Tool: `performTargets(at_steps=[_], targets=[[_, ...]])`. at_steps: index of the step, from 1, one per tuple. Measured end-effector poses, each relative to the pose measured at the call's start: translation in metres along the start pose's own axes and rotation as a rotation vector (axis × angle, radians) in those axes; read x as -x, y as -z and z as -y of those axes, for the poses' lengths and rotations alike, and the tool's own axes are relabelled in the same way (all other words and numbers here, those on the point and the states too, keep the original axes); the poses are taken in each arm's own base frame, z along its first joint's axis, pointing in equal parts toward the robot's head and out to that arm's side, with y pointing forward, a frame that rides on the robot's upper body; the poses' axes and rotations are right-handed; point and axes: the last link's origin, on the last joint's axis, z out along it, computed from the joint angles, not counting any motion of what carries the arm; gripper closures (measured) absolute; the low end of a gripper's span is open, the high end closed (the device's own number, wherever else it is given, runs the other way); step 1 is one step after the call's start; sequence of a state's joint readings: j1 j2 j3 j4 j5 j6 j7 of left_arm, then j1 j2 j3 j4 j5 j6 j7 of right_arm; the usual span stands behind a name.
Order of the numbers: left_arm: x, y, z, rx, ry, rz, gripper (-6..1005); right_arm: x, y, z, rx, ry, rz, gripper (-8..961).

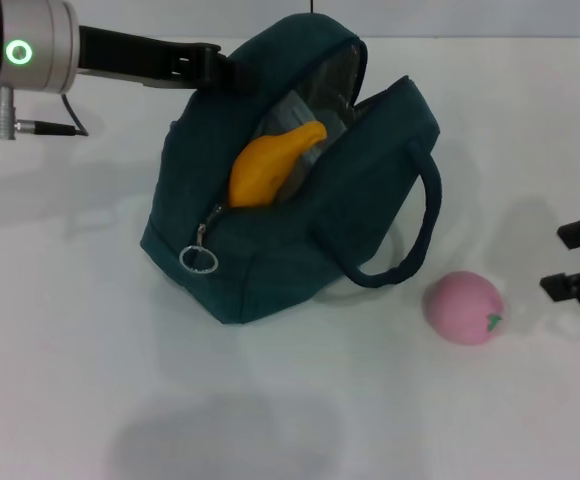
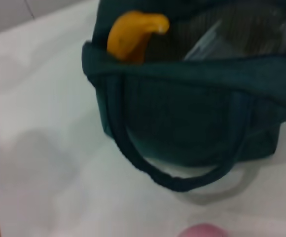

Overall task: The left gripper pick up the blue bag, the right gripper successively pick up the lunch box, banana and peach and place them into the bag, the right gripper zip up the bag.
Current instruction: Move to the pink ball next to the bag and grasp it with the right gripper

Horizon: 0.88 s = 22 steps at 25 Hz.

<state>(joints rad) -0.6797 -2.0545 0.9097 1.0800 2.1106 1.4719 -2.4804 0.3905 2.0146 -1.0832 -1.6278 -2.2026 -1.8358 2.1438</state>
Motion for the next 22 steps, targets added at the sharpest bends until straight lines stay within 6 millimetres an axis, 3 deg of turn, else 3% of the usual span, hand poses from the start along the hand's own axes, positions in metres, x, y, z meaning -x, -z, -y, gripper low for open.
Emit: performTargets(at_steps=[7, 22], targets=[[-0.001, -0.001, -0.001, 0.005, -0.002, -0.002, 942, 0.011, -0.04, 0.009, 0.058, -0.053, -0.147, 330], [0.003, -0.001, 0.0, 0.006, -0.008, 0.0, 941, 0.024, -0.083, 0.011, 0.047, 0.03, -0.185, 340]])
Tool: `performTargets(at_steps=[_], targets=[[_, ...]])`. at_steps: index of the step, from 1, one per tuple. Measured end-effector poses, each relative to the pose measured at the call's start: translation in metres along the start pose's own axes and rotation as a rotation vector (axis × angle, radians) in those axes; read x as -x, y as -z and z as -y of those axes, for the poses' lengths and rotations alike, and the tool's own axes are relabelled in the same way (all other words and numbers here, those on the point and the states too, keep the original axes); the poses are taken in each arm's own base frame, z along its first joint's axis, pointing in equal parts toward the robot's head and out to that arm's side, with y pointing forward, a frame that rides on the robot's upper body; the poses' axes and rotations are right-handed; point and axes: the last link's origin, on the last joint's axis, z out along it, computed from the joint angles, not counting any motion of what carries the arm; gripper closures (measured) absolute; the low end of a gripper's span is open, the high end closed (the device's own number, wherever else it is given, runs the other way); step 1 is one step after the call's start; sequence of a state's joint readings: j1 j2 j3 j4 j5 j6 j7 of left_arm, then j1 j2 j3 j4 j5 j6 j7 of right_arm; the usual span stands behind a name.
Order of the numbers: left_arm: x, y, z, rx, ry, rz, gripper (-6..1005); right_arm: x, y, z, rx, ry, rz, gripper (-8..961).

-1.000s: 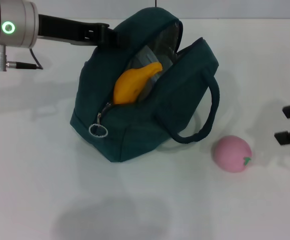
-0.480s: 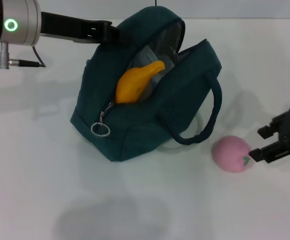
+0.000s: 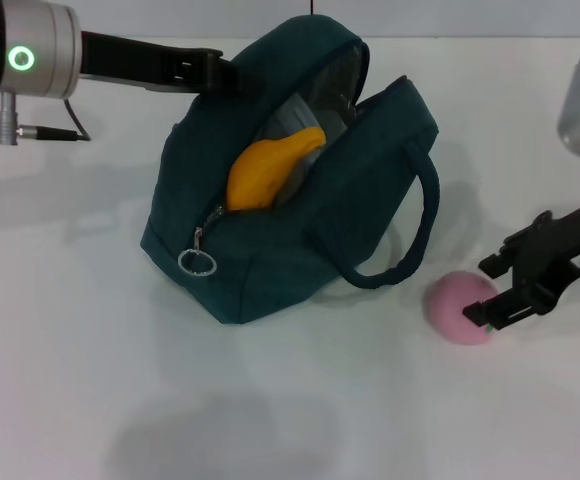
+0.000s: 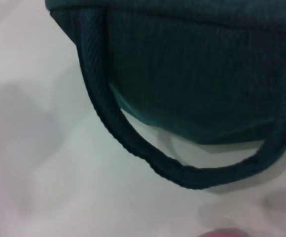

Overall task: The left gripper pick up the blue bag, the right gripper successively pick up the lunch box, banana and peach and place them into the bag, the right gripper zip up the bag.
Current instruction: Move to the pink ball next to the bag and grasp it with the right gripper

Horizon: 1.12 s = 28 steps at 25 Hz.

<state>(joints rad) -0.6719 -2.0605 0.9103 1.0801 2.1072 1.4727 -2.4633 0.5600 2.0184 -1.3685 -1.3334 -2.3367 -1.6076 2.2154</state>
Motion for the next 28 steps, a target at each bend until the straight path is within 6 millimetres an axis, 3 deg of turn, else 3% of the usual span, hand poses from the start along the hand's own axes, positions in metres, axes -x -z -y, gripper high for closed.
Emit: performTargets(at_steps=[6, 22, 28], targets=[[0.001, -0.001, 0.0, 0.0, -0.002, 0.002, 941, 0.0, -0.012, 0.004, 0.015, -0.014, -0.018, 344], [0.001, 0.0, 0.0, 0.0, -0.003, 0.003, 940, -0.002, -0.014, 0.013, -0.037, -0.013, -0.034, 355], [0.001, 0.0, 0.001, -0.001, -0.004, 0.004, 939, -0.005, -0.012, 0.019, -0.061, -0.034, -0.015, 555]])
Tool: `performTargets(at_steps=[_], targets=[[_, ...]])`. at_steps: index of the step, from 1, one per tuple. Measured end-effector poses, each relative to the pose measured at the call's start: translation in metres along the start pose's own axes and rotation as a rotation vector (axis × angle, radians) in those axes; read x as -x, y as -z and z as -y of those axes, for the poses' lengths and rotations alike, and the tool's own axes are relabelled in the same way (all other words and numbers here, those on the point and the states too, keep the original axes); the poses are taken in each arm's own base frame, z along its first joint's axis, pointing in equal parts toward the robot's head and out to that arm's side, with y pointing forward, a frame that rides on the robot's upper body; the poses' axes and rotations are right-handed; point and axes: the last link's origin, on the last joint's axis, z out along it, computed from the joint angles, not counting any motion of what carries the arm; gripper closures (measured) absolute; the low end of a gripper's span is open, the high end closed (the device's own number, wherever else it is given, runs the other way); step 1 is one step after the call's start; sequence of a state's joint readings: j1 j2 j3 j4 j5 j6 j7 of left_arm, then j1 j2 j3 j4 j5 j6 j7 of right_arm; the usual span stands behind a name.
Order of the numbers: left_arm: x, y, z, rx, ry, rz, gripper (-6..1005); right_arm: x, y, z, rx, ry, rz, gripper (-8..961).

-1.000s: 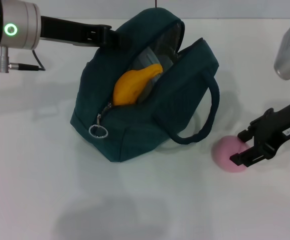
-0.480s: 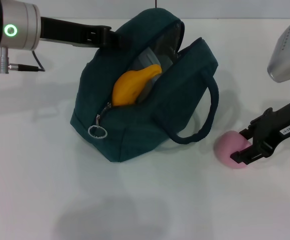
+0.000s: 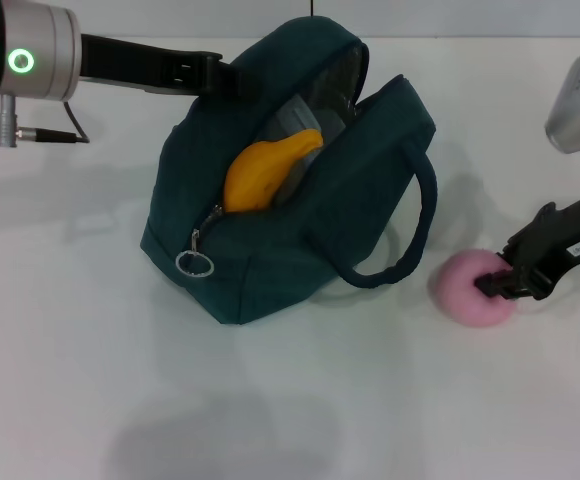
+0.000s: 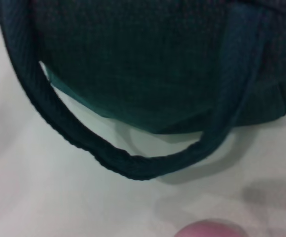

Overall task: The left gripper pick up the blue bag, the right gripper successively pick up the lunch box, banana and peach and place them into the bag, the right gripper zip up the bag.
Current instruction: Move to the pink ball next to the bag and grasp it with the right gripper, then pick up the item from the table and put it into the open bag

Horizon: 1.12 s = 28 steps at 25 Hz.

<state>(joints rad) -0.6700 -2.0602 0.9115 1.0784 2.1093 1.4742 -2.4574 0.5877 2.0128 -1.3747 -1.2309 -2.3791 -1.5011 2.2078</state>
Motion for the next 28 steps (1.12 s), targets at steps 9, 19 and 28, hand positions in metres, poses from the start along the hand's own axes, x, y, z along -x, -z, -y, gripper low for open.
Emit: performTargets(at_steps=[9, 19, 28], targets=[[-0.001, 0.0, -0.001, 0.008, 0.002, -0.006, 938, -0.022, 0.017, 0.011, 0.094, -0.165, 0.123, 762], [-0.008, 0.0, -0.012, 0.067, 0.001, -0.028, 938, -0.045, 0.082, -0.005, 0.482, -0.096, 0.781, 831], [-0.008, 0.0, -0.012, 0.073, 0.014, -0.032, 936, -0.013, 0.072, -0.015, 0.458, 0.108, 1.041, 865]])
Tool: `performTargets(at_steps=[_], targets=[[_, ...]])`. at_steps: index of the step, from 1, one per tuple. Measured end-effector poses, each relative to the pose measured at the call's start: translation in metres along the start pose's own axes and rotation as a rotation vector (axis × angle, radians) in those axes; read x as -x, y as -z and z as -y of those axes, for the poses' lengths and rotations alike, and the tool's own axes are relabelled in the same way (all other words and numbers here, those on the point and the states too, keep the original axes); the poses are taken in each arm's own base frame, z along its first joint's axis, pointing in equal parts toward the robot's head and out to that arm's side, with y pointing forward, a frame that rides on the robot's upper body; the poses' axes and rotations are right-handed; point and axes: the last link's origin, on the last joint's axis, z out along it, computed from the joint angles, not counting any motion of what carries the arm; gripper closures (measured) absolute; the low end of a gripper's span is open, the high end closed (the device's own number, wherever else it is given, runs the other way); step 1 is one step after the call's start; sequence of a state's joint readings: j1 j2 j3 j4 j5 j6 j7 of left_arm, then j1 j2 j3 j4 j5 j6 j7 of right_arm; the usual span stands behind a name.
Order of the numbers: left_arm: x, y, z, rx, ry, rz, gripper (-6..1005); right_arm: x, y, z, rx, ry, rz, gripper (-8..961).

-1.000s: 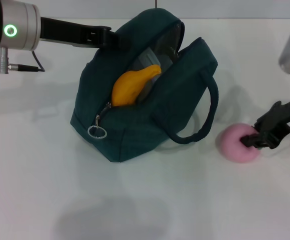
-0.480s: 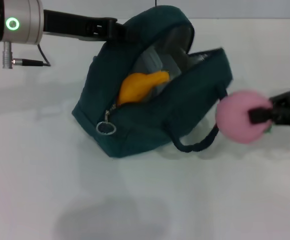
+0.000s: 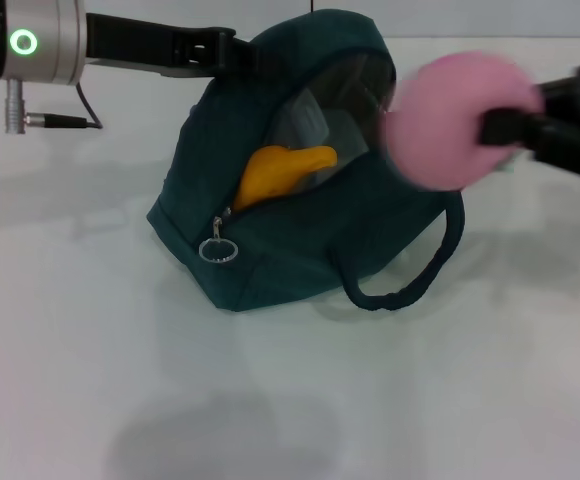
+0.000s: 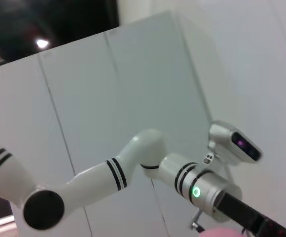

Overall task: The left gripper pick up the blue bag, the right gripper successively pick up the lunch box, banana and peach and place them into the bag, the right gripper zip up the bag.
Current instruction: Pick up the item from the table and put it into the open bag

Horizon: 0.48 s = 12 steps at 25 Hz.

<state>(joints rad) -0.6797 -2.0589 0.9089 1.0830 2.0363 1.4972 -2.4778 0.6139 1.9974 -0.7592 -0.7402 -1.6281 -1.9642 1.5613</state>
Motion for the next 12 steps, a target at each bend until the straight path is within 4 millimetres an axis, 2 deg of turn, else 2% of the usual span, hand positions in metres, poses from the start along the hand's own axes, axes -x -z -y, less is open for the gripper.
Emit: performTargets(at_steps=[2, 7, 12], targets=[[0.0, 0.0, 0.0, 0.002, 0.002, 0.0, 936, -0.005, -0.016, 0.006, 0.003, 0.023, -0.028, 903], [0.001, -0.001, -0.001, 0.012, 0.009, -0.008, 935, -0.022, -0.053, 0.022, -0.003, 0.028, -0.148, 916], [0.001, -0.001, -0.003, 0.024, 0.012, -0.016, 934, -0.032, -0.066, 0.037, -0.079, 0.035, -0.212, 918]])
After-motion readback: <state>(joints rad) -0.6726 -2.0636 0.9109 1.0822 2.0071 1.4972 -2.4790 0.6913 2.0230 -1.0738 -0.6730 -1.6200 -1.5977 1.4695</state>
